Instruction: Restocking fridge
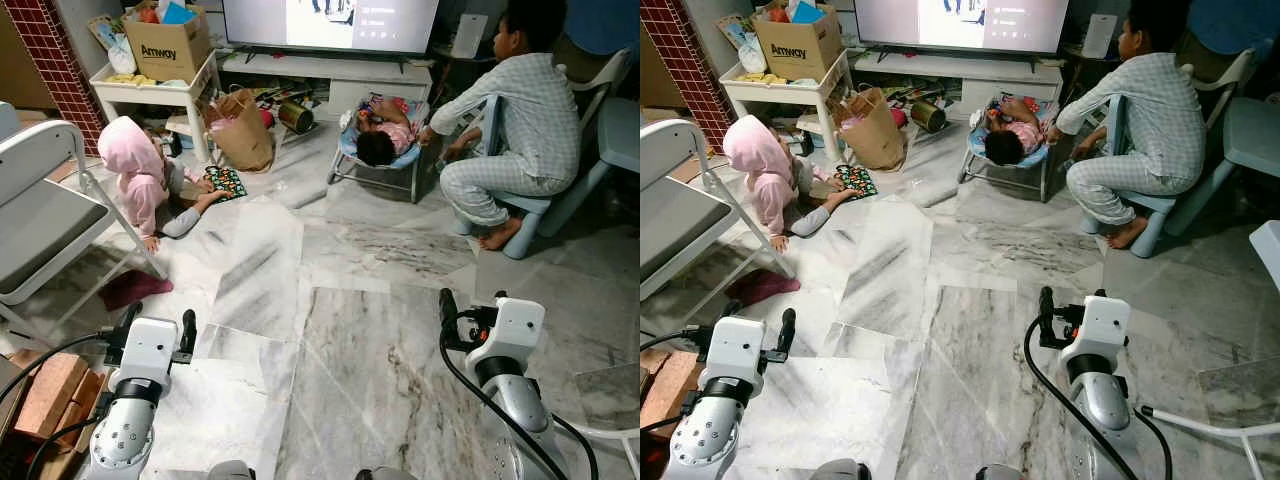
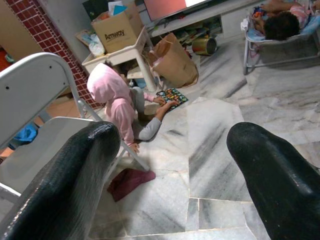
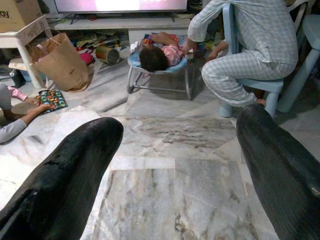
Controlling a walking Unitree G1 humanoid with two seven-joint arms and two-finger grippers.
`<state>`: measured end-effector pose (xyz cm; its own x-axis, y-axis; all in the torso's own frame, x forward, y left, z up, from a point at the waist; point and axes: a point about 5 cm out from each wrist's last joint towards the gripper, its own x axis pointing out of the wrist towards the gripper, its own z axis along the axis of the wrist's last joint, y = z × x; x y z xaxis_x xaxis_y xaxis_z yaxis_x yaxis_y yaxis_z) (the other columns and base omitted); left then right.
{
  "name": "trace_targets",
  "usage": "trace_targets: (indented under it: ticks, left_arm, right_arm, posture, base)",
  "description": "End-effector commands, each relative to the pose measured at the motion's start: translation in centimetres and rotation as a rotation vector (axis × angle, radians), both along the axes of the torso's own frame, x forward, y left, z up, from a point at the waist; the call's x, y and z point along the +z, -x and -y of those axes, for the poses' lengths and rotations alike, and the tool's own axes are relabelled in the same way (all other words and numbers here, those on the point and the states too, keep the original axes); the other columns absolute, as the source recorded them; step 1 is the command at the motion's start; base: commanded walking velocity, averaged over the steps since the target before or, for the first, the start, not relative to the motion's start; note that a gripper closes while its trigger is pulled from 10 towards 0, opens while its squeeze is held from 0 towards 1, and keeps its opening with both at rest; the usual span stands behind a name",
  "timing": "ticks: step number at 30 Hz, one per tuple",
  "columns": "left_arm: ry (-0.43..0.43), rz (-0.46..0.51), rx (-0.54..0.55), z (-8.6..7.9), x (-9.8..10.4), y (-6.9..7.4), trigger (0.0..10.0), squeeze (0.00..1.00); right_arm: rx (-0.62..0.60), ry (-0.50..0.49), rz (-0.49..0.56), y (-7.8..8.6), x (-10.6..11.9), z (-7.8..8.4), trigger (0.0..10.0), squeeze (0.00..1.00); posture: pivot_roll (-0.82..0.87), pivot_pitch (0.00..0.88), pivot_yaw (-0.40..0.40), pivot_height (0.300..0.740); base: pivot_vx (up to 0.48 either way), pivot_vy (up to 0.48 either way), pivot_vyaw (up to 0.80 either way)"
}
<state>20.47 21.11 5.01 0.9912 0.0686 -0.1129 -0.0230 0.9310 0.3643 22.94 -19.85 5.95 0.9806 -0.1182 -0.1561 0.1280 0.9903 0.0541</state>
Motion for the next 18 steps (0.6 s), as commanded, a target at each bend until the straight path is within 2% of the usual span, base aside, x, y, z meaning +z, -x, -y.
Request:
trace_targets:
  ticks: [1, 12, 13, 14, 17, 18]
  left_arm:
    - [0.401, 0.119, -0.155, 3.0, 6.5, -7.0, 10.0, 0.00]
    - [0.401, 0.119, -0.155, 3.0, 6.5, -7.0, 10.0, 0.00]
    - [0.352, 0.061, -0.156, 4.1, 5.0, -5.5, 10.0, 0.00]
    - [0.303, 0.051, -0.167, 4.9, 4.5, -4.9, 10.0, 0.00]
    - [0.239, 0.096, -0.126, 4.0, 5.1, -5.5, 10.0, 0.00]
    - [0.253, 0.076, -0.121, 3.7, 5.2, -5.6, 10.0, 0.00]
  right_arm:
    - [0.148, -0.224, 0.147, -4.4, 5.4, -2.1, 10.0, 0.00]
    - [0.148, -0.224, 0.147, -4.4, 5.4, -2.1, 10.0, 0.00]
    - [0.112, -0.180, 0.148, -2.9, 4.5, -2.9, 10.0, 0.00]
    - [0.102, -0.153, 0.137, -2.2, 4.2, -3.3, 10.0, 0.00]
    - [0.090, -0.166, 0.091, -1.3, 3.2, -2.8, 10.0, 0.00]
    - [0.099, -0.165, 0.083, -1.4, 3.3, -2.7, 10.0, 0.00]
  posture:
    - [0.04, 0.000, -0.025, 0.740]
    - [0.04, 0.000, -0.025, 0.740]
    - [0.02, 0.039, 0.045, 0.740]
    - [0.01, 0.045, 0.048, 0.740]
    - [0.02, 0.048, 0.032, 0.740]
    - [0.02, 0.051, 0.028, 0.740]
  base:
    - [0.000, 0.000, 0.00]
    - [0.000, 0.000, 0.00]
    - [0.000, 0.000, 0.00]
    - [0.000, 0.000, 0.00]
    - [0.000, 0.000, 0.00]
    - [0.000, 0.000, 0.00]
